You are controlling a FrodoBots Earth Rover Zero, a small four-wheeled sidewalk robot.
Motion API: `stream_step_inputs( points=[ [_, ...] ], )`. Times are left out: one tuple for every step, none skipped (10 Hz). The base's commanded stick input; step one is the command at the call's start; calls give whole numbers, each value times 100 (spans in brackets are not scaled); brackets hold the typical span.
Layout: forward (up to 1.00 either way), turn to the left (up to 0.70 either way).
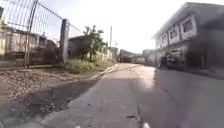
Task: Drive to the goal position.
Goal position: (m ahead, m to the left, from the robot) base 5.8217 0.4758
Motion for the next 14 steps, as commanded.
stream_step_inputs(
  points=[
    [100, 0],
    [100, 0],
    [100, 0],
    [100, 0],
    [100, -9],
    [100, -40],
    [100, -40],
    [100, -16],
    [100, 0],
    [100, 0],
    [100, -2],
    [100, -34],
    [100, -40],
    [100, -14]
  ],
)
